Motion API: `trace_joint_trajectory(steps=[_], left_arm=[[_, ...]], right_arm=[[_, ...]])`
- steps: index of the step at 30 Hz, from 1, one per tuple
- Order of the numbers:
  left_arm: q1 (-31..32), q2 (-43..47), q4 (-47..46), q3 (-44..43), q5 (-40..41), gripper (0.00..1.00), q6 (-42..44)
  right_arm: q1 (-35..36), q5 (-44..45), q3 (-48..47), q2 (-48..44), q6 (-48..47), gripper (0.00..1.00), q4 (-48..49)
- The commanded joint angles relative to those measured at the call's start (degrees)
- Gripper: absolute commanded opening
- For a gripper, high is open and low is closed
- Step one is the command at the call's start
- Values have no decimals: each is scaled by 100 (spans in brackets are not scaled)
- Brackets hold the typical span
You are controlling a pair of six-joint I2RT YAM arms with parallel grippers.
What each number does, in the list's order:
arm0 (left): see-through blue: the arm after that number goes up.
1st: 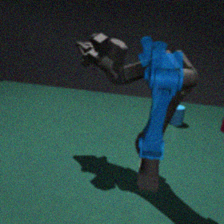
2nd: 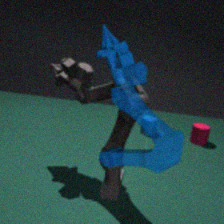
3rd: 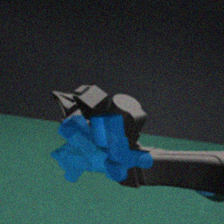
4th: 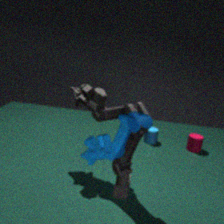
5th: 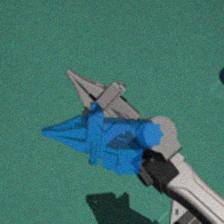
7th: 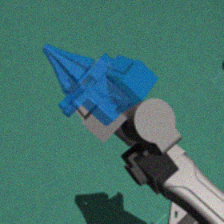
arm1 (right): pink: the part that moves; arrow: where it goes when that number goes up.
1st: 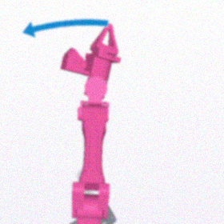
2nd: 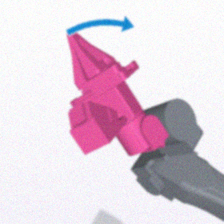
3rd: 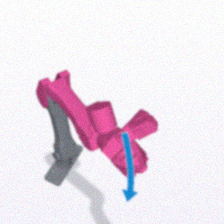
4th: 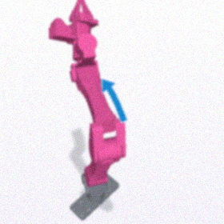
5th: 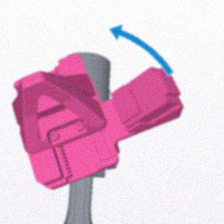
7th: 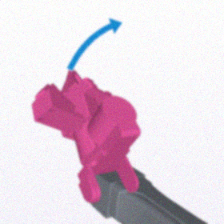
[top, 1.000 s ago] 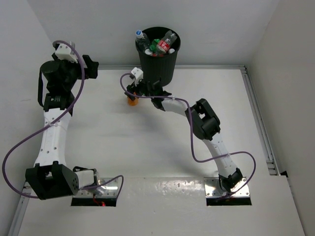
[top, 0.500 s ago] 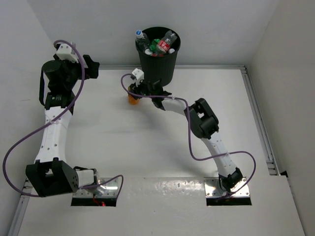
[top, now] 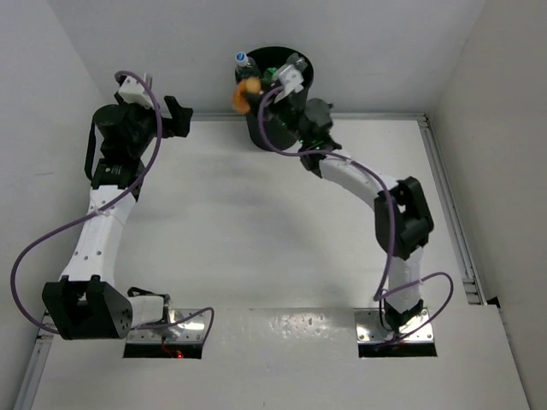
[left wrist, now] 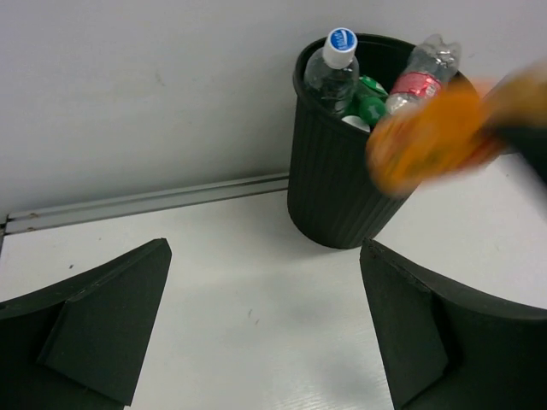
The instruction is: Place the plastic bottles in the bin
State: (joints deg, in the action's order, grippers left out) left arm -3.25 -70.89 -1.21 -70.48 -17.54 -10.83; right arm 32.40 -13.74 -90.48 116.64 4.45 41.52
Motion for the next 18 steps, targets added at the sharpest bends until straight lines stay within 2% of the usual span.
trace_joint_trajectory(steps=[1,4,10,14,15,17,18], left_arm=[[245,181,-493,113,250,100,62],[377,181,-494,113,382,100,116],[430,181,-433,113,611,100,169],[369,304,-371,166,611,100,230],[308,374,-371,227,611,100,230],[220,427,-371,289,611,100,152],[132,427,-371,359,611,100,47]], right_arm=[[-208,897,171,-669,-329,0,2210],[-339,1101,-13,-372,-847,0,3115],[-639,1128,-874,480,-735,0,3214],[-726,1136,-2288,1263,-866,0,2750],[-701,1163,-3204,1752,-910,0,2443],[-718,1119,-3939,2177,-937,0,2021],[-735,1093,-4795,2718,-1067,0,1722]])
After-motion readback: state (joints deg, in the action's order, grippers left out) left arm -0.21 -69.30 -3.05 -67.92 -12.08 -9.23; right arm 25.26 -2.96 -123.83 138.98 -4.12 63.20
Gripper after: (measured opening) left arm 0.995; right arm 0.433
